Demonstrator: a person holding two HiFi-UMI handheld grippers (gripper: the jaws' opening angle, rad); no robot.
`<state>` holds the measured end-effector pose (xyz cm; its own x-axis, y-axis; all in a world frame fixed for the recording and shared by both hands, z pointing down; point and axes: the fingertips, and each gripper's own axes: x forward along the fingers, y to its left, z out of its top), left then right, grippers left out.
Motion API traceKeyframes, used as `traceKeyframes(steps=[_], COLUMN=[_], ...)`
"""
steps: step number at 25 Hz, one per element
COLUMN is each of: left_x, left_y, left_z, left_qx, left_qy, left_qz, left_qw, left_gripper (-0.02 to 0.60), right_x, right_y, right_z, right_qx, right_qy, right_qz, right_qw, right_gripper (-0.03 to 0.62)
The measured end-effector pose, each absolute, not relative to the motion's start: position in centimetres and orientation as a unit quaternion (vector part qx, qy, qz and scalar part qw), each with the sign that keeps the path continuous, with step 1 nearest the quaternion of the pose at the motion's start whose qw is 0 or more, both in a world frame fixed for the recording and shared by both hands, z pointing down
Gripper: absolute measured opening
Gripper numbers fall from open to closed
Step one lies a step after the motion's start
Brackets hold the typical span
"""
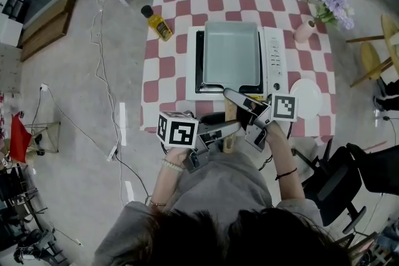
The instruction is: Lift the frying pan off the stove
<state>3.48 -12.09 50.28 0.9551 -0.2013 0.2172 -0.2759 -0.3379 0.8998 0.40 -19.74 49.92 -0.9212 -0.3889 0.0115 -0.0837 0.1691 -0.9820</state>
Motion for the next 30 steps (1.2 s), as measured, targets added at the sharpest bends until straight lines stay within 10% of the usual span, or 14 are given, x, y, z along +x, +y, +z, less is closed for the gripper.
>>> traceKeyframes(steps=[30], left_x=[4.51], left_y=[-11.32], left_z=[49.88], left_qx=[0.825], left_qy=[-0.087], left_qz=[0.057], left_qw=[0.555], left_gripper=[0.179], right_x=[-0.3], right_y=[-20.1], right_z=[50.9], right_qx=[-0.113], right_qy=[0.736], right_qz=[-0.657], right_qw=[0.118], right_gripper=[0.183])
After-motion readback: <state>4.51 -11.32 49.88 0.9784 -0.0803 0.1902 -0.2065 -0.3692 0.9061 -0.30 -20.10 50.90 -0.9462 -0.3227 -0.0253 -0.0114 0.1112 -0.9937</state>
